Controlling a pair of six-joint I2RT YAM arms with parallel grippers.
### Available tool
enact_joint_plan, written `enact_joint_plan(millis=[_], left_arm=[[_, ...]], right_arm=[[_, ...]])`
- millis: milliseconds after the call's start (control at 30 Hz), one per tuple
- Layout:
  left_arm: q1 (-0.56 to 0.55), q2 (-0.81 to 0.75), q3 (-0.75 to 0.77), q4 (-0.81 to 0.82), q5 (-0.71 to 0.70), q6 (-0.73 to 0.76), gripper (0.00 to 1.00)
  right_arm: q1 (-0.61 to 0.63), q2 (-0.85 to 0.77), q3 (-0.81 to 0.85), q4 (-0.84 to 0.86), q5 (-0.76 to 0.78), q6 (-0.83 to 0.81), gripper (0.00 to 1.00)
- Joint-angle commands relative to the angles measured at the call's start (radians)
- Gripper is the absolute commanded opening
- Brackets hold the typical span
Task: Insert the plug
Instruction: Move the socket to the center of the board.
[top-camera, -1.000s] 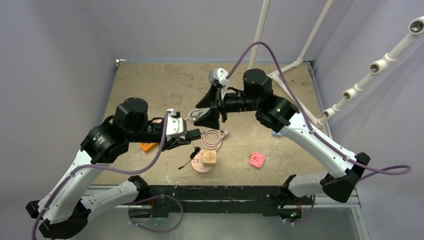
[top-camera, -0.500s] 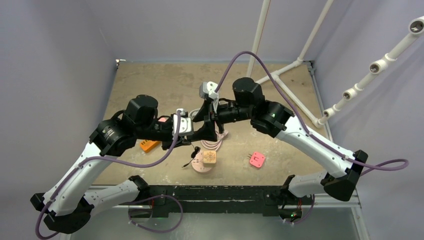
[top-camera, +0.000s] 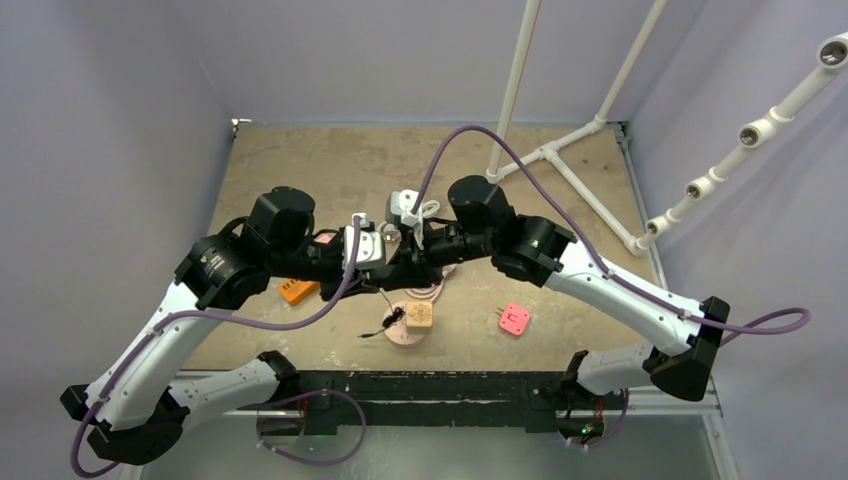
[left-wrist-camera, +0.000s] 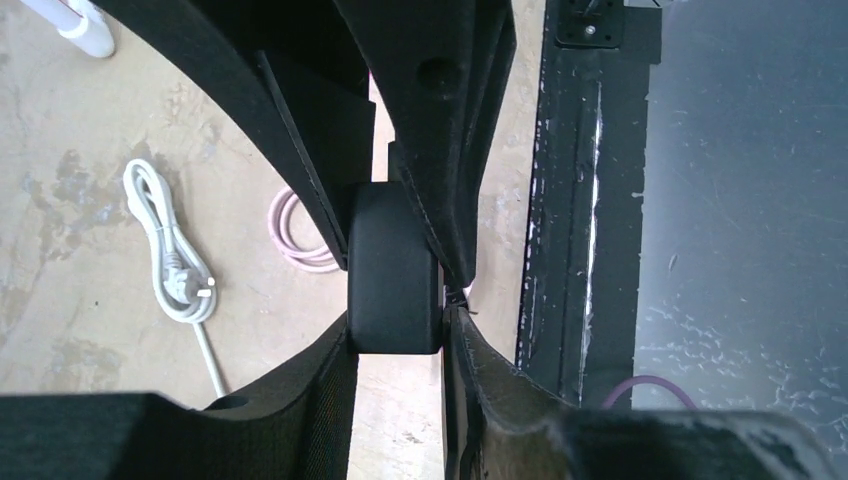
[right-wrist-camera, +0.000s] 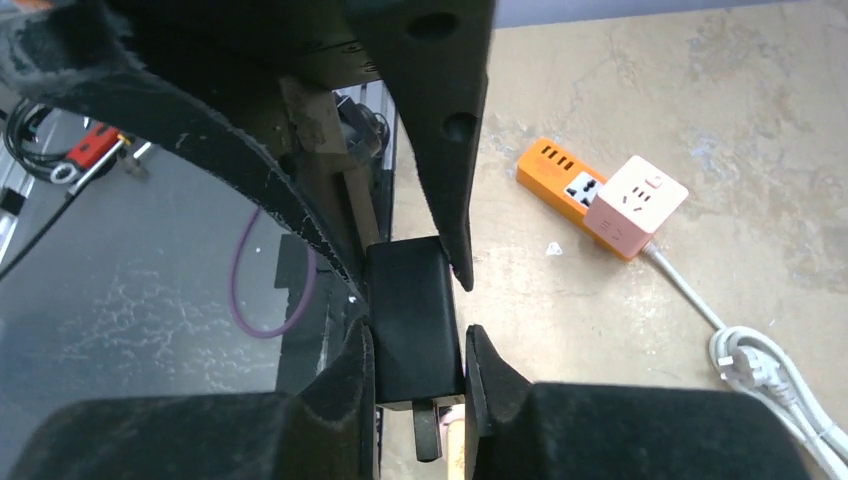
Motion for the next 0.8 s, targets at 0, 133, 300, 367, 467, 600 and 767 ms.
enact_joint_plan(millis=[0, 133, 300, 367, 467, 600, 767], left_arm=[[-0.005, -0.006, 0.042, 0.024, 0.006, 0.030, 0.02], [-0.005, -0.053, 0.039, 0.051, -0.049, 0.062, 0.73], [-0.004, -0.184, 0.003, 0.148, -0.152, 0.240, 0.97], [-0.005, -0.236, -0.023, 0.169, -0.174, 0.352, 0.99], [-0.005, -0.300, -0.063, 0.171, -0.155, 0.535, 0.99], [-0.004, -0.343, -0.100, 0.157, -0.115, 0.719, 0.99], [-0.005, -0.331, -0.085, 0.291, -0.164, 0.503, 0.99]], right_arm=[[0.002, -0.034, -0.036, 0.073, -0.004, 0.040, 0.00], [0.001, -0.101, -0.121, 0.168, -0.052, 0.131, 0.00], [-0.050, -0.196, -0.254, 0.400, -0.185, 0.243, 0.00], [-0.086, -0.210, -0.292, 0.507, -0.262, 0.300, 0.00], [-0.111, -0.198, -0.312, 0.625, -0.344, 0.366, 0.00], [-0.116, -0.153, -0.327, 0.785, -0.438, 0.454, 0.00], [-0.116, -0.141, -0.434, 1.127, -0.473, 0.611, 0.00]])
